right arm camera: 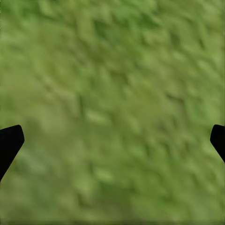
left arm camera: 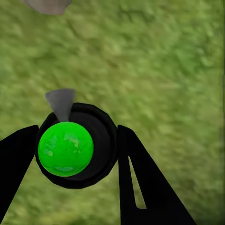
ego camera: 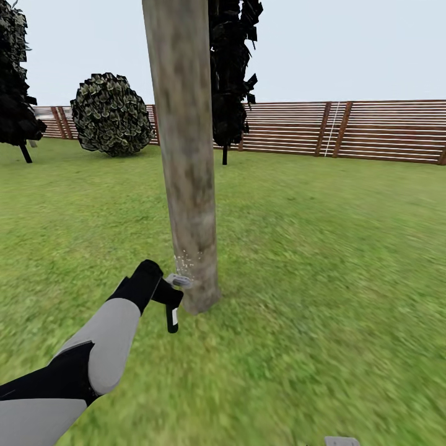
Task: In the garden, pick up the pesticide atomizer on the floor and spray pesticide onto both trees until each tree trunk is fully covered.
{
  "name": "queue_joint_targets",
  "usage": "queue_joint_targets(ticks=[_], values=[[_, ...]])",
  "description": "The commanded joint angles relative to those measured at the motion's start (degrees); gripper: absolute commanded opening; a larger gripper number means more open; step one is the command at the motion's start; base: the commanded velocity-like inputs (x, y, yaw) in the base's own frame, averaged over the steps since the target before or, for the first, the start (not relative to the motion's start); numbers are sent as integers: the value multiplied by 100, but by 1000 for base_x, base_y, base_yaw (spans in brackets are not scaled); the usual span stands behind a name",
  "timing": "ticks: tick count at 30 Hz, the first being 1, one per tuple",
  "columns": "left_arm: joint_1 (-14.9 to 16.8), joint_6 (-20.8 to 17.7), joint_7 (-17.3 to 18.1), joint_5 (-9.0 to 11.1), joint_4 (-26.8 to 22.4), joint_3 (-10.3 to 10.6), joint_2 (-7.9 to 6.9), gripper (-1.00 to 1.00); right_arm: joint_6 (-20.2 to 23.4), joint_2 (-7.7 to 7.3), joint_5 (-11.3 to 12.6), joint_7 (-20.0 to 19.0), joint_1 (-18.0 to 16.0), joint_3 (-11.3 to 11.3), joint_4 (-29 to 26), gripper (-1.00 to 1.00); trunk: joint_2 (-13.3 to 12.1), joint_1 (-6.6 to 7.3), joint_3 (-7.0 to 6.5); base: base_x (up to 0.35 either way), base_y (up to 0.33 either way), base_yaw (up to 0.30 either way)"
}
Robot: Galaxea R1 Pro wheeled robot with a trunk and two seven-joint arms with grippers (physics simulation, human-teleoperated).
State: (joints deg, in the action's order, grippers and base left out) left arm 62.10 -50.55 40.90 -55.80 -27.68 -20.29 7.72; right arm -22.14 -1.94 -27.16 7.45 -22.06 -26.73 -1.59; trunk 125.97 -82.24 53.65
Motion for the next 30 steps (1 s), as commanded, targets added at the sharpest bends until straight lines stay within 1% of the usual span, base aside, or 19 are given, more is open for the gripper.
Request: queue_joint_targets(ticks=[1,5,7,10,11,15,18,20,21,26,30], values=[[4,-17,45,-61,-10,-44,-9,-100,-19,0,-61,29,-5,-34,10,100,2,1,5,0,0,0],[-7,-9,41,-105,-9,-18,-64,-100,-19,1,-61,29,-5,-34,10,100,2,1,5,0,0,0],[-19,-8,41,-127,-8,-14,-171,-100,-19,1,-61,29,-4,-34,10,100,2,1,5,0,0,0],[-50,-6,36,-132,0,-11,-240,-100,-19,1,-61,29,-5,-34,10,100,2,1,5,0,0,0],[-138,-1,33,-132,0,-4,-244,-100,-19,0,-61,29,-3,-34,10,100,2,1,5,0,0,0],[-182,8,31,-118,52,-16,-202,-100,-19,1,-61,29,-2,-34,10,100,2,1,5,0,0,0],[-288,19,32,-66,85,-29,-172,-100,-19,1,-61,29,-4,-34,10,100,2,1,5,0,0,0],[-325,33,32,-61,87,-36,-181,-100,-19,0,-61,29,-3,-34,10,100,2,1,5,0,0,0],[-511,51,32,-100,13,-17,-241,-100,-19,1,-61,29,-2,-34,10,100,2,1,5,0,0,0],[-576,62,22,-125,0,2,-246,-100,-19,1,-61,29,-1,-34,10,100,2,1,5,0,0,0],[-592,62,-102,-98,-5,-23,-223,-100,-19,1,-61,29,-1,-34,10,100,2,1,5,0,0,0]])
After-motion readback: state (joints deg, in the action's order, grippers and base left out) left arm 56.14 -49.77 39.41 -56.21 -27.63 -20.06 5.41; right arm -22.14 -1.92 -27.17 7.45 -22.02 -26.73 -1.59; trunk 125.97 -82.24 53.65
